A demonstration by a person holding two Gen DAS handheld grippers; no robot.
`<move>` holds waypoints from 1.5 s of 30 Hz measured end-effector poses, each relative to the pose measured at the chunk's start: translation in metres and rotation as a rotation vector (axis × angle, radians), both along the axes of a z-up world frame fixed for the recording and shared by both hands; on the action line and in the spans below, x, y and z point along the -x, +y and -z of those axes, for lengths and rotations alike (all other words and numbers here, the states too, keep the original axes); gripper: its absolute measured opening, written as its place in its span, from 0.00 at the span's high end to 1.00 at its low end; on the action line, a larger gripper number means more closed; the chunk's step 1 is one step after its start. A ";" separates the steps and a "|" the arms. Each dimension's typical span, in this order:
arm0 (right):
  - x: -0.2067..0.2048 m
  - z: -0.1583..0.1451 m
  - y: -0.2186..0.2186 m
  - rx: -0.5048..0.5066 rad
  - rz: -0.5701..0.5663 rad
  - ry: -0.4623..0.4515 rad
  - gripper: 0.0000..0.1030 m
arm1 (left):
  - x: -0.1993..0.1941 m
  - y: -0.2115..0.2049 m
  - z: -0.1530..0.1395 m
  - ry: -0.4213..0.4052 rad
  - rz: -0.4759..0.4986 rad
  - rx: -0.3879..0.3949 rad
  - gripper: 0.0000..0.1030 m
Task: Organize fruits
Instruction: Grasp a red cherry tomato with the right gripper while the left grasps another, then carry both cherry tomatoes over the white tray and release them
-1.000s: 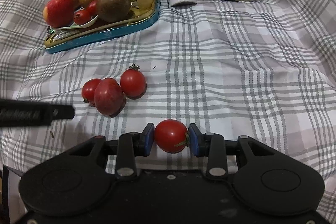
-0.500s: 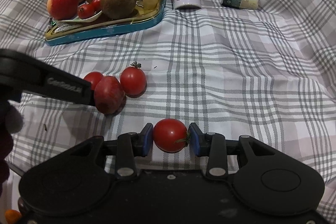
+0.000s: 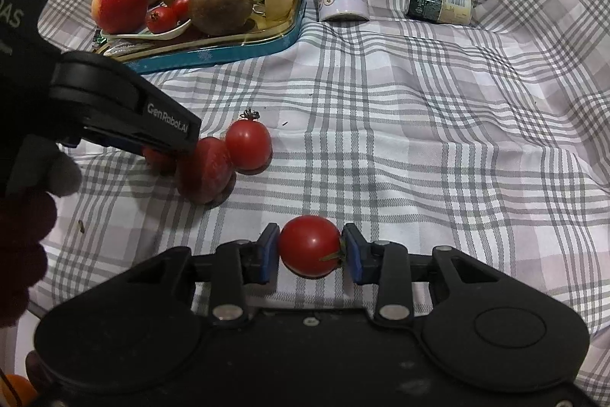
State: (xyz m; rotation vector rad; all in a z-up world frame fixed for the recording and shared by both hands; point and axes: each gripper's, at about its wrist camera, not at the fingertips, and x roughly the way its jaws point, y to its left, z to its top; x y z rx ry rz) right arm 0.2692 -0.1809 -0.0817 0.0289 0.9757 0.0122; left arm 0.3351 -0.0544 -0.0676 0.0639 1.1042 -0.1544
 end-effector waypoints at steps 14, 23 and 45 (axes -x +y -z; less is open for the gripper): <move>0.022 -0.029 0.000 -0.061 0.027 -0.015 0.64 | 0.044 0.017 -0.029 -0.014 -0.035 0.010 0.56; 0.079 -0.065 0.006 -0.090 0.005 -0.047 0.64 | 0.112 0.031 -0.059 -0.050 -0.038 0.008 0.56; 0.223 -0.062 -0.004 -0.135 0.040 0.062 0.64 | 0.251 0.052 -0.044 0.037 -0.057 0.094 0.56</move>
